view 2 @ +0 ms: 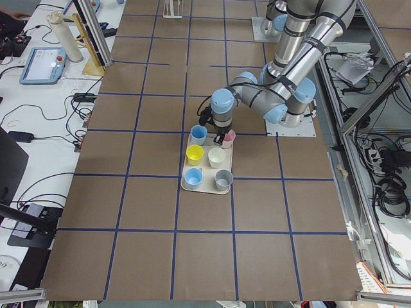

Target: Transfer IKEA cup to right arm and place on rack

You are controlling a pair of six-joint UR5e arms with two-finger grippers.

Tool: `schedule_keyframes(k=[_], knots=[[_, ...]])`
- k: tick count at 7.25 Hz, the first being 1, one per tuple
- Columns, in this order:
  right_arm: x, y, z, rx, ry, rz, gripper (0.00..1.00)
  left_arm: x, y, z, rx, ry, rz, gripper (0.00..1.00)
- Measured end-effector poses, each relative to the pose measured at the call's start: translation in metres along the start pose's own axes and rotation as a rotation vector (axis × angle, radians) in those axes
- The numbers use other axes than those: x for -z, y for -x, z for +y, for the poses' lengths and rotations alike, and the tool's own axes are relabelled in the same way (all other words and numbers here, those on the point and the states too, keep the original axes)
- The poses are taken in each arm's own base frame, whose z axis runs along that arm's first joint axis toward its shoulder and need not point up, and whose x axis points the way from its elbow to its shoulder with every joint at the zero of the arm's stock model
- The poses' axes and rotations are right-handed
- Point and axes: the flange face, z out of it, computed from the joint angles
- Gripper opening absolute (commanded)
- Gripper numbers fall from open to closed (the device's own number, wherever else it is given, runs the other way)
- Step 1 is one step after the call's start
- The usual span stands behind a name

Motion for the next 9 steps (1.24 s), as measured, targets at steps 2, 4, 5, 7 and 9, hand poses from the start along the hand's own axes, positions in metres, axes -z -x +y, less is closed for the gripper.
schedule_keyframes(k=[2,4,5,7,9], knots=[[0.000,0.000,0.000,0.000,0.000,0.000,1.00,-0.005,0.002,0.000,0.026,0.007,0.005,0.08],[0.000,0.000,0.000,0.000,0.000,0.000,1.00,-0.008,0.002,0.000,0.052,0.009,0.009,0.00],[0.000,0.000,0.000,0.000,0.000,0.000,1.00,-0.006,0.003,0.000,0.055,0.007,0.004,0.00],[0.000,0.000,0.000,0.000,0.000,0.000,1.00,0.009,0.003,0.000,0.058,0.011,-0.029,0.00],[0.002,-0.003,-0.002,-0.006,-0.005,-0.002,1.00,0.042,0.005,0.000,0.059,0.027,-0.031,0.00]])
